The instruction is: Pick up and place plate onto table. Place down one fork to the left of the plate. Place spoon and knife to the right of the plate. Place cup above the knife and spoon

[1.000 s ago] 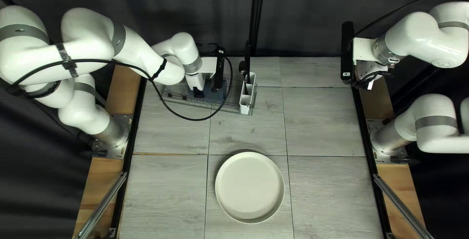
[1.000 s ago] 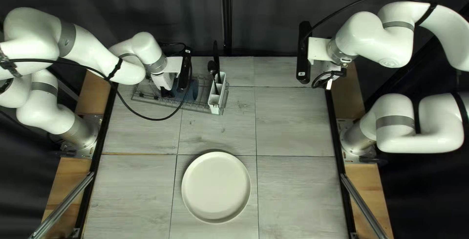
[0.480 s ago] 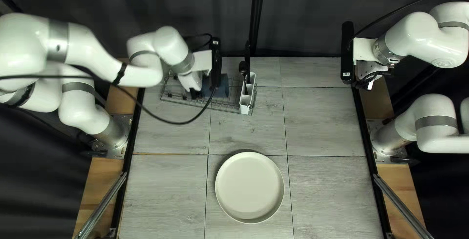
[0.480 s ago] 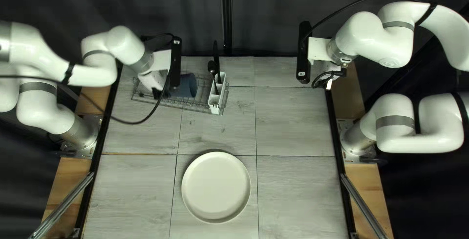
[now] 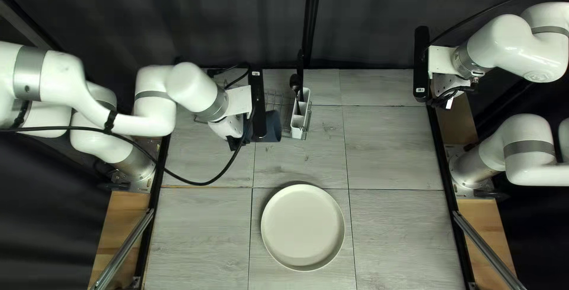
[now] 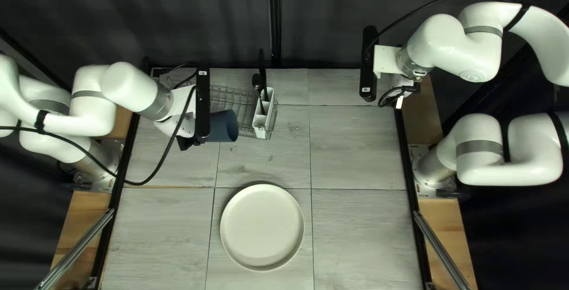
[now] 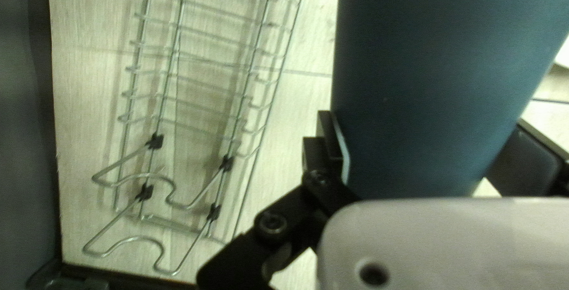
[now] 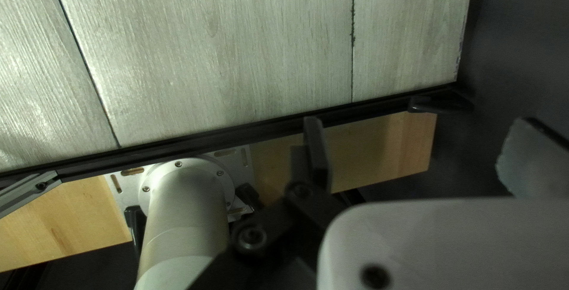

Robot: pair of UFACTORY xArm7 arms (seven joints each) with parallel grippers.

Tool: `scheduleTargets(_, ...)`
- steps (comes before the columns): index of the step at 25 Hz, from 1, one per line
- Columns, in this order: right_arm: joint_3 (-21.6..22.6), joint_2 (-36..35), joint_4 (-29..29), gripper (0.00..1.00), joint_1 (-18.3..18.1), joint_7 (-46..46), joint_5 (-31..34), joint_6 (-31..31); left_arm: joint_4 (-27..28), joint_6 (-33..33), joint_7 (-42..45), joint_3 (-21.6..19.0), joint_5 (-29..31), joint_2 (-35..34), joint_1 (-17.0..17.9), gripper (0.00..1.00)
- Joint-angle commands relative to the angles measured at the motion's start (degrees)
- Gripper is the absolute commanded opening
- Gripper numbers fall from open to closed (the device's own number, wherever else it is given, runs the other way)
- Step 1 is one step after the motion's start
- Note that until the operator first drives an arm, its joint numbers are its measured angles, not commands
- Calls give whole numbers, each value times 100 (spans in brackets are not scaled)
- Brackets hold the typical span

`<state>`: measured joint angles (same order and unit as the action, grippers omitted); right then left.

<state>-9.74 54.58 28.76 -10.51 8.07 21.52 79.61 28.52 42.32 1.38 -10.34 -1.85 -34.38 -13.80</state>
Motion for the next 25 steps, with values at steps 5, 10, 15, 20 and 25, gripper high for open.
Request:
scheduleTargets(5, 0, 0, 0, 100, 0, 0, 0, 0, -99, -461, 172, -18, -711, -371, 605, 0)
scheduleTargets(10, 0, 0, 0, 100, 0, 0, 0, 0, -158, -418, 161, 92, -1014, -544, 825, 0)
scheduleTargets(15, 0, 0, 0, 100, 0, 0, 0, 0, -158, -418, 161, 92, -1014, -544, 825, 0)
scheduleTargets(20, 0, 0, 0, 100, 0, 0, 0, 0, -158, -418, 161, 92, -1014, -544, 825, 0)
scheduleTargets(25, 0, 0, 0, 100, 0, 0, 0, 0, -158, -418, 161, 92, -1014, -544, 825, 0)
